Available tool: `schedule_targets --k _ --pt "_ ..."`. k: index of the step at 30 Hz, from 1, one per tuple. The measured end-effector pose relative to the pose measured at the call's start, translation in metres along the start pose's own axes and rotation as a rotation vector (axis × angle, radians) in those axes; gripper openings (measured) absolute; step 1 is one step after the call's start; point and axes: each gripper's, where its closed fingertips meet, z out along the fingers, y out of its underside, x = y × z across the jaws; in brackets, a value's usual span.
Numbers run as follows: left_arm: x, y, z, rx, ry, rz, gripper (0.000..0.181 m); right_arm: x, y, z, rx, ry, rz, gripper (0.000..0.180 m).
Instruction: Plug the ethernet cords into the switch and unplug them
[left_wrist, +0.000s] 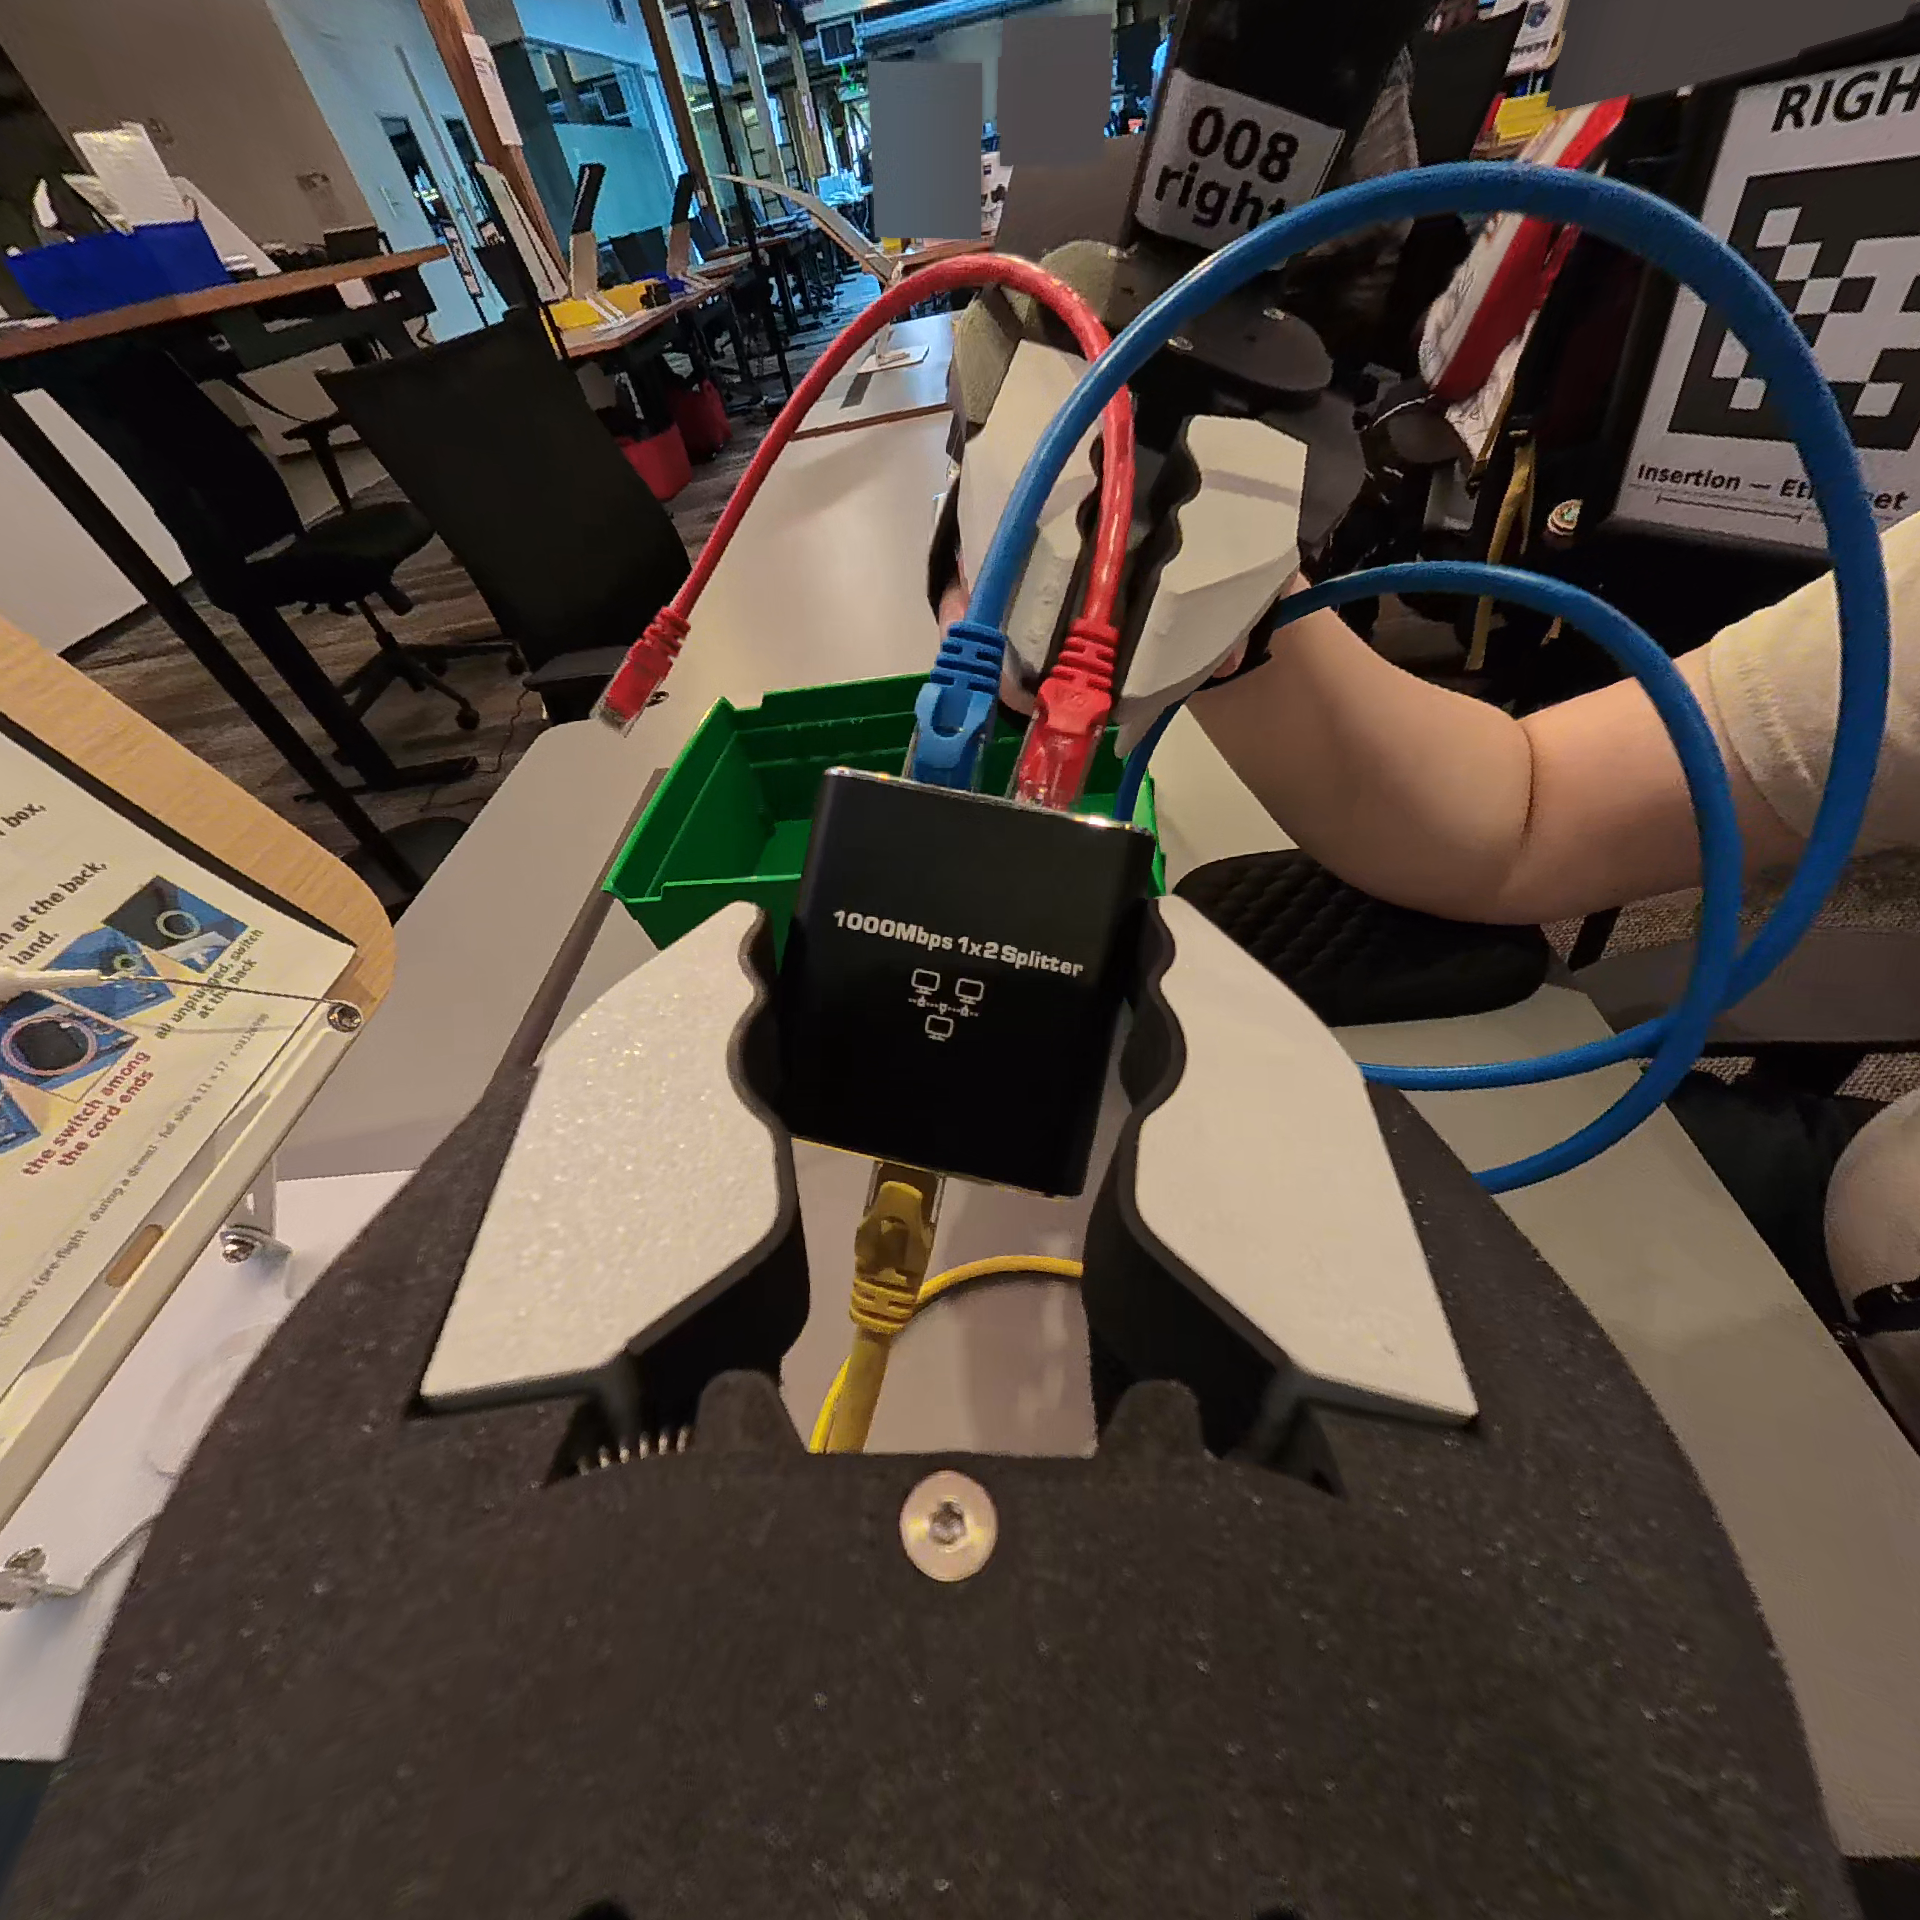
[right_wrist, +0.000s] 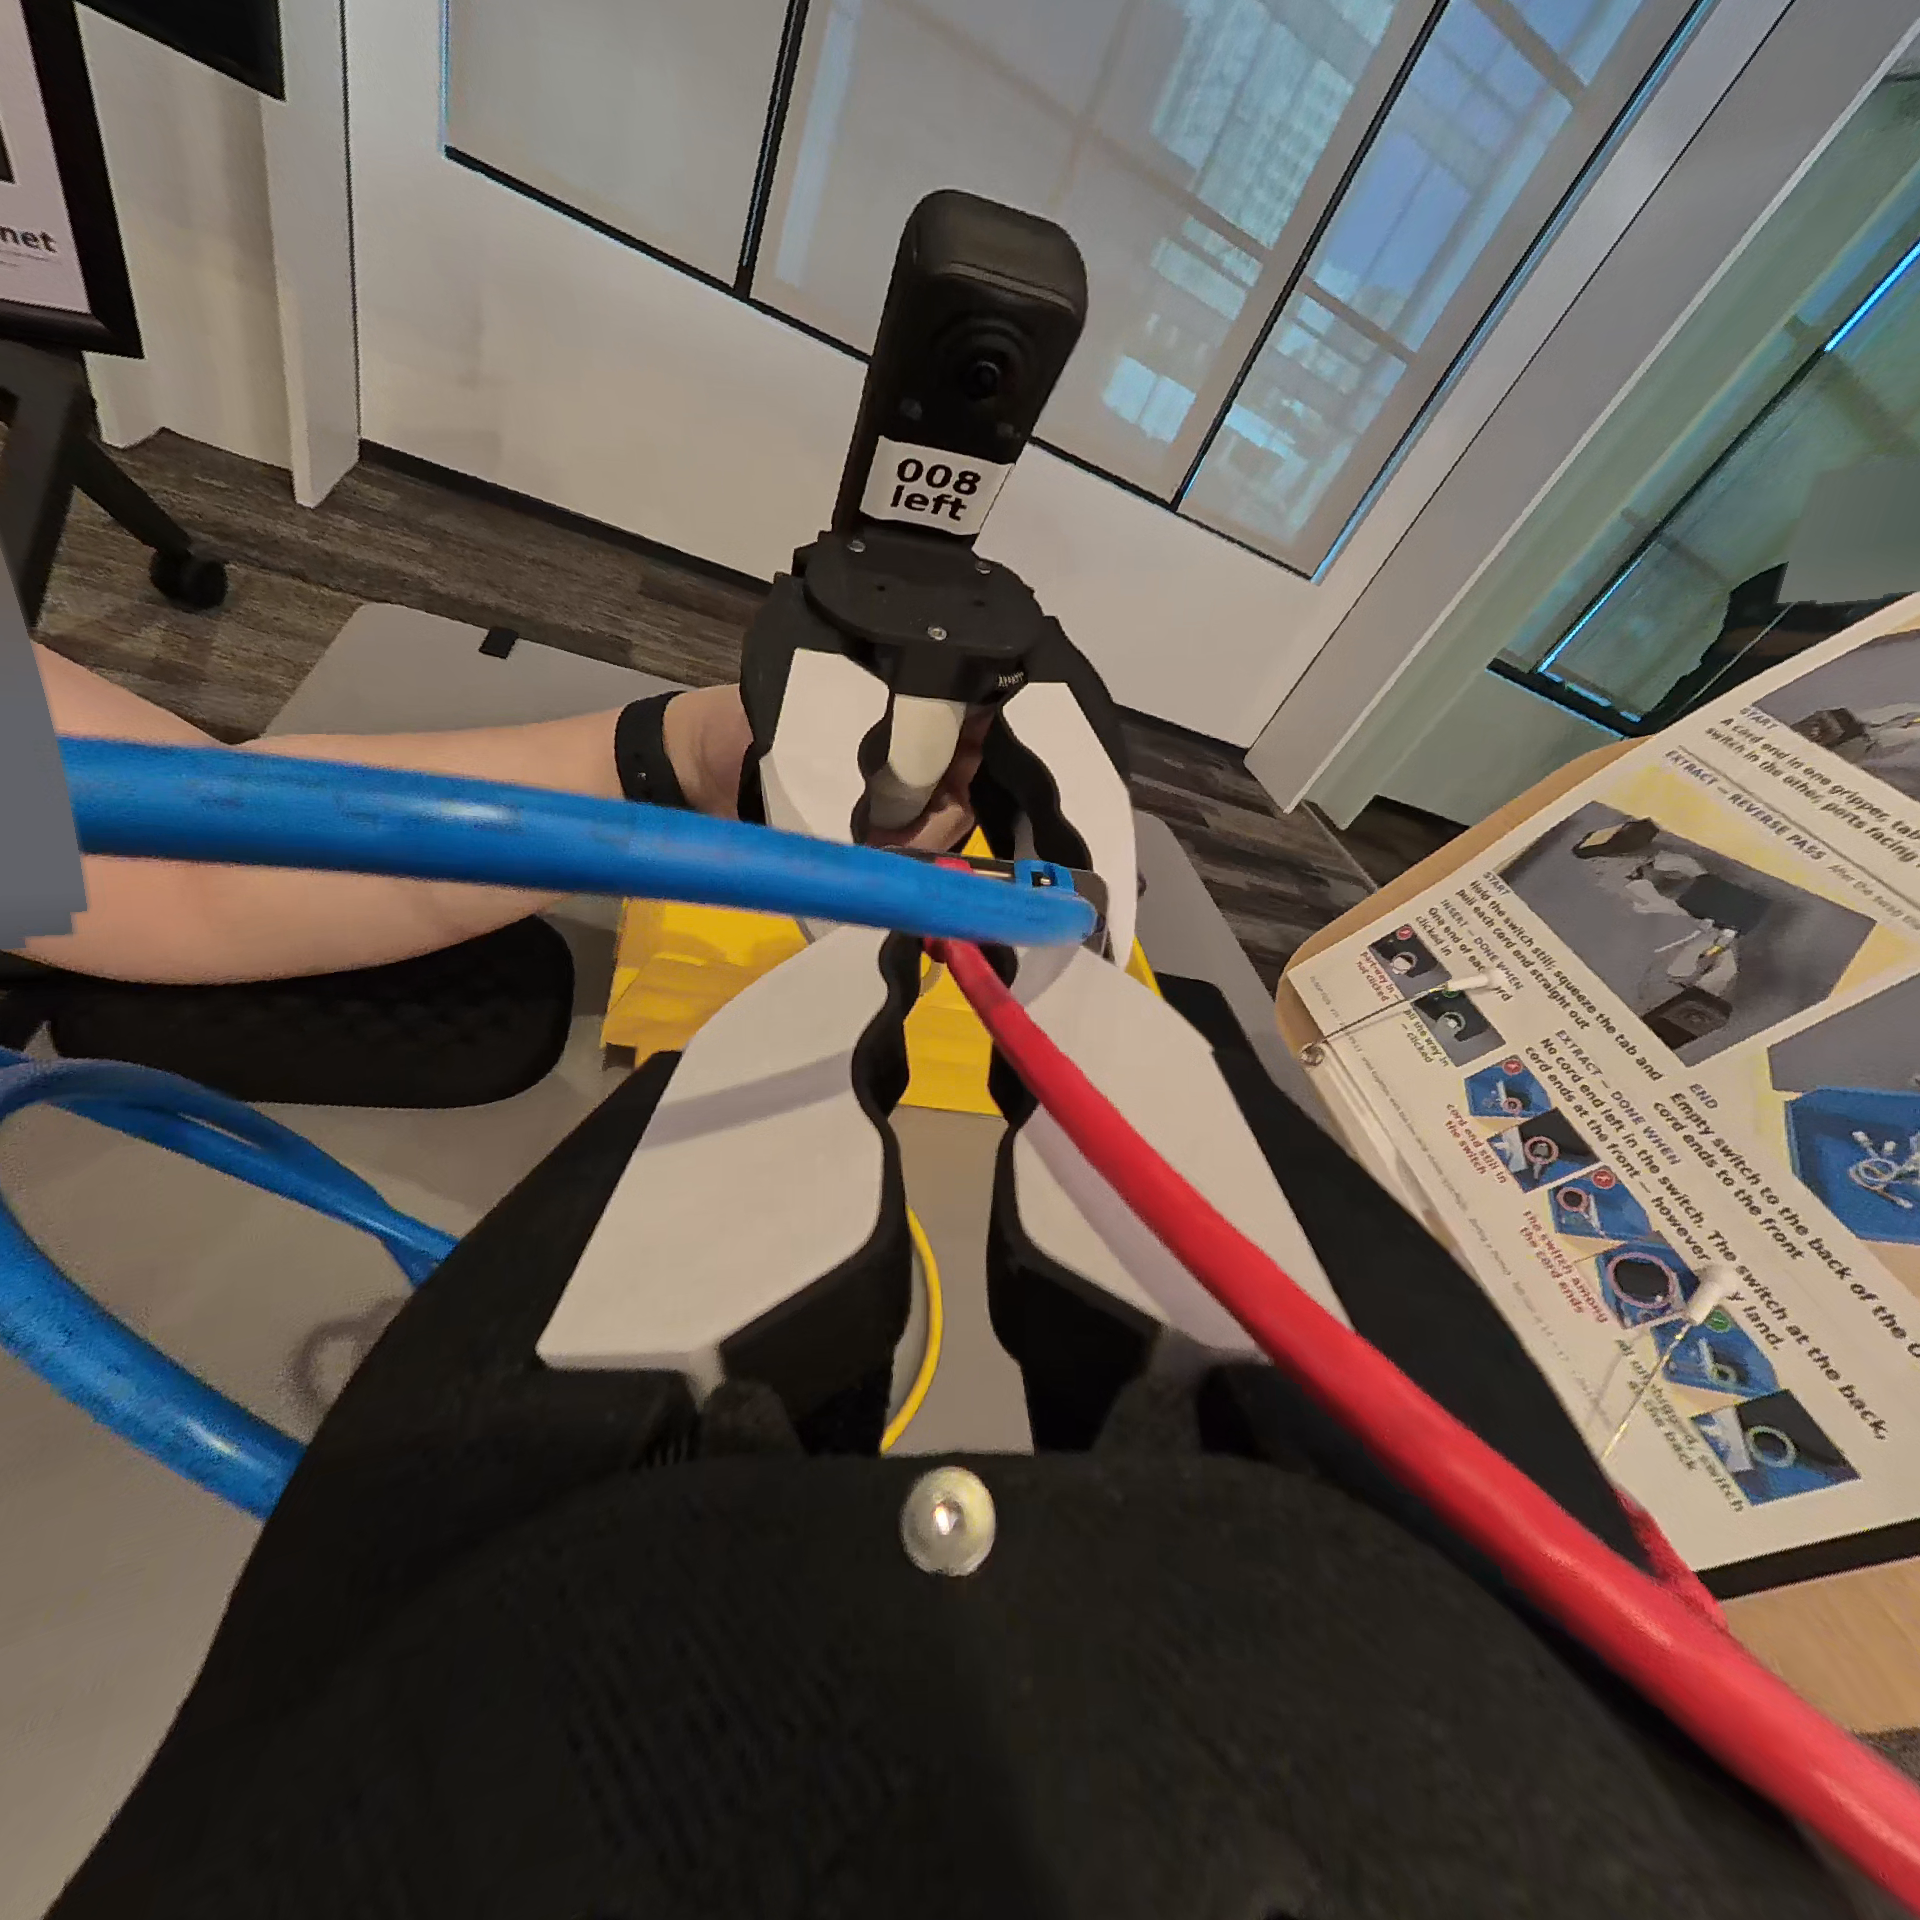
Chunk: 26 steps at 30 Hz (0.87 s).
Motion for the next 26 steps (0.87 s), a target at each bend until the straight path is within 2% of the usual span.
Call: schedule_targets --k 6,13,19,26 --pt "-0.004 0.007 0.005 -0.043 -0.014 -0.026 0.064 0.004 0.011 -0.002 -0.050 -0.021 0.086 0.012" --pt "-0.003 0.026 0.017 -0.181 -0.037 -0.015 0.064 0.003 0.028 -0.005 -0.136 -0.057 0.121 0.012" --pt "-0.003 0.017 0.021 -0.089 0.002 -0.071 0.064 0.007 0.021 -0.010 -0.061 -0.075 0.144 0.011" --pt "-0.005 0.017 0.021 -0.079 0.000 -0.071 0.064 0.009 0.021 -0.012 -0.073 -0.054 0.127 0.012"
